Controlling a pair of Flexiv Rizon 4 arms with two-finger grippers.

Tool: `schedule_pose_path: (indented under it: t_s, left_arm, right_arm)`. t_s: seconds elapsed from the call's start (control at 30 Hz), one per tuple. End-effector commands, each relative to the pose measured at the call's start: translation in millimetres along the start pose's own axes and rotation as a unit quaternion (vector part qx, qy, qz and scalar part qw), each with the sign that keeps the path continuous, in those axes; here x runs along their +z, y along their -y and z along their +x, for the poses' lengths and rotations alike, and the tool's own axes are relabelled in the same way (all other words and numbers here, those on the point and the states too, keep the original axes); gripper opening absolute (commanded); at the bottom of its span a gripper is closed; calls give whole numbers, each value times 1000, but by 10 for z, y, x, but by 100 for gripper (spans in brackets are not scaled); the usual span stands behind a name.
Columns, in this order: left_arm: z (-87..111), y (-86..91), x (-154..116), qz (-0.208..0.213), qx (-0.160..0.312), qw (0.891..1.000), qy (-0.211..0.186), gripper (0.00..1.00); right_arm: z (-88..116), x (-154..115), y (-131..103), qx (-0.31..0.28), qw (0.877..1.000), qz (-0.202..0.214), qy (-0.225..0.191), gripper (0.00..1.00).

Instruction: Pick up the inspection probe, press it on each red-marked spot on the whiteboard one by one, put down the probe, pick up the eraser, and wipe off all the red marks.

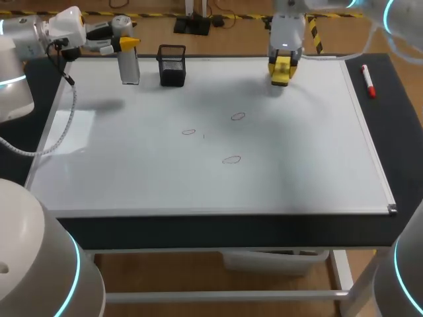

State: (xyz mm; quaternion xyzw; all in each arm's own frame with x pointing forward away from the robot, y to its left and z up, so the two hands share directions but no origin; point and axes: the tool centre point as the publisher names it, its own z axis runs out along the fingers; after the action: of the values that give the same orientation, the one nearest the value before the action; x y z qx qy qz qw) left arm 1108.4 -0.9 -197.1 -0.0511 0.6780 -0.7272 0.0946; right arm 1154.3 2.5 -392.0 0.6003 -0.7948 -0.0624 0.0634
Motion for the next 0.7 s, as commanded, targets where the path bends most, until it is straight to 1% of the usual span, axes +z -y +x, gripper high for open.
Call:
schedule_pose_path:
  t_s: [0.03, 0.33, 0.57, 0.7]
  left_arm:
    - [11, 11, 8, -1, 1, 1000, 2, 0]
    - [11, 11, 8, -1, 1, 1000, 2, 0]
    - [11, 11, 8, -1, 1, 1000, 2, 0]
    - [11, 11, 8, -1, 1, 1000, 2, 0]
  right_arm:
    - [274, -142, -455, 12, 995, 96, 1, 0]
    - [612, -102, -700, 48, 993, 105, 4, 0]
    - [807, -51, -877, 67, 992, 111, 2, 0]
    - [900, -15, -959, 79, 990, 117, -6, 0]
